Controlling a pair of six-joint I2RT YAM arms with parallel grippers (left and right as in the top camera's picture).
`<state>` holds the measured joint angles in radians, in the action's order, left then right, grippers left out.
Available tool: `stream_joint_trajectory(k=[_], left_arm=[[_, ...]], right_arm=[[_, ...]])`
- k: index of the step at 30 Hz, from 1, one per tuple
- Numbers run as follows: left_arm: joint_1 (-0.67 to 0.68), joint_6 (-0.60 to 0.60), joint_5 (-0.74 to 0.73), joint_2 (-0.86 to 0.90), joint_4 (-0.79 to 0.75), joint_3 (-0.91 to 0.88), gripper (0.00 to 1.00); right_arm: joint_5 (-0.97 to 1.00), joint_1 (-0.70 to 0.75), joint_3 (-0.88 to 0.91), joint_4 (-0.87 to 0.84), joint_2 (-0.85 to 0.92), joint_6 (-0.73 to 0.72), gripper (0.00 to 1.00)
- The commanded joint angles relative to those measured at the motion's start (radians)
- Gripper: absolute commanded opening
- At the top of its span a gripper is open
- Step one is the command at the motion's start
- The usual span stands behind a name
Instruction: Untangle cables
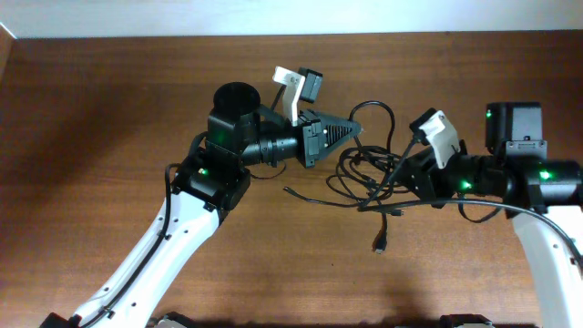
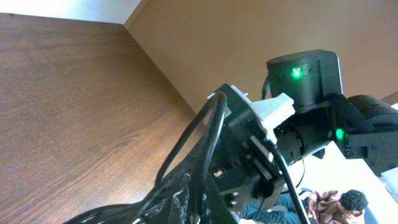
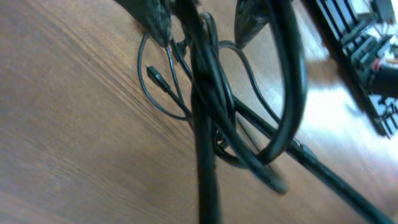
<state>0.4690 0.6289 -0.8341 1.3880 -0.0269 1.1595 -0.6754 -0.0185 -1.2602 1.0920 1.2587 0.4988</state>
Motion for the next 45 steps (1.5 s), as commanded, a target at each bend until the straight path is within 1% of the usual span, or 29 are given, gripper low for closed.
stream_joint_trajectory(k=[1, 3, 8, 11, 13, 14, 15, 16, 18, 19, 22, 23, 25, 26, 28, 29, 33, 35, 37, 42, 45], left_arm=[[-0.001, 0.026, -0.008, 0.003, -0.011, 0.005, 0.0], [-0.001, 0.03, -0.008, 0.003, -0.01, 0.005, 0.0], [-0.001, 0.029, 0.012, 0.003, 0.0, 0.005, 0.0], [-0.001, -0.005, 0.098, 0.003, 0.092, 0.005, 0.0], [-0.001, -0.025, 0.192, 0.003, 0.209, 0.005, 0.0], [-0.001, -0.029, 0.262, 0.003, 0.283, 0.005, 0.04], [-0.001, -0.04, 0.295, 0.003, 0.317, 0.005, 0.13], [-0.001, -0.056, 0.325, 0.003, 0.348, 0.005, 0.16], [-0.001, -0.093, 0.36, 0.003, 0.408, 0.005, 0.19], [-0.001, -0.112, 0.36, 0.003, 0.428, 0.005, 0.22], [-0.001, -0.153, 0.359, 0.003, 0.466, 0.005, 0.45], [-0.001, -0.172, 0.352, 0.003, 0.477, 0.005, 0.56], [-0.001, -0.237, 0.29, 0.003, 0.481, 0.005, 0.81], [-0.001, -0.27, 0.256, 0.003, 0.481, 0.005, 0.98], [-0.001, -0.36, 0.179, 0.003, 0.48, 0.005, 0.99], [-0.001, -0.471, 0.122, 0.003, 0.481, 0.005, 0.99], [-0.001, -0.686, 0.038, 0.003, 0.481, 0.005, 0.99], [-0.002, -0.768, 0.026, 0.001, 0.483, 0.005, 0.99], [-0.018, -0.805, 0.026, -0.011, 0.494, 0.005, 0.99], [-0.079, -0.807, 0.018, -0.043, 0.508, 0.005, 0.99], [-0.079, -0.807, -0.069, -0.044, 0.512, 0.005, 0.99]], right_arm=[[-0.008, -0.031, -0.013, -0.012, 0.011, 0.018, 0.15], [-0.01, -0.033, -0.013, -0.014, 0.01, 0.017, 0.04], [-0.01, -0.033, -0.015, -0.011, -0.01, -0.013, 0.04], [-0.019, -0.033, -0.037, -0.013, -0.062, -0.036, 0.04], [-0.05, -0.033, -0.069, -0.015, -0.129, -0.036, 0.04], [-0.055, -0.033, -0.088, -0.018, -0.168, -0.036, 0.04], [-0.055, -0.033, -0.099, -0.019, -0.193, -0.036, 0.04], [-0.055, -0.033, -0.11, -0.019, -0.22, -0.036, 0.04], [-0.054, -0.033, -0.122, -0.031, -0.28, -0.041, 0.04], [-0.054, -0.033, -0.122, -0.042, -0.313, -0.056, 0.04], [-0.054, -0.033, -0.122, -0.069, -0.385, -0.093, 0.04], [-0.054, -0.033, -0.122, -0.074, -0.405, -0.093, 0.04], [-0.05, -0.033, -0.122, -0.075, -0.43, -0.097, 0.04], [-0.05, -0.033, -0.122, -0.075, -0.435, -0.104, 0.04], [-0.052, -0.033, -0.122, -0.075, -0.438, -0.122, 0.04], [-0.053, -0.033, -0.122, -0.074, -0.437, -0.123, 0.04], [-0.054, -0.033, -0.122, -0.067, -0.437, -0.122, 0.04], [-0.043, -0.033, -0.122, -0.055, -0.437, -0.122, 0.04], [-0.018, -0.033, -0.122, -0.037, -0.437, -0.122, 0.04], [-0.013, -0.033, -0.122, -0.033, -0.437, -0.122, 0.04], [-0.032, -0.033, -0.122, -0.034, -0.437, -0.122, 0.04]])
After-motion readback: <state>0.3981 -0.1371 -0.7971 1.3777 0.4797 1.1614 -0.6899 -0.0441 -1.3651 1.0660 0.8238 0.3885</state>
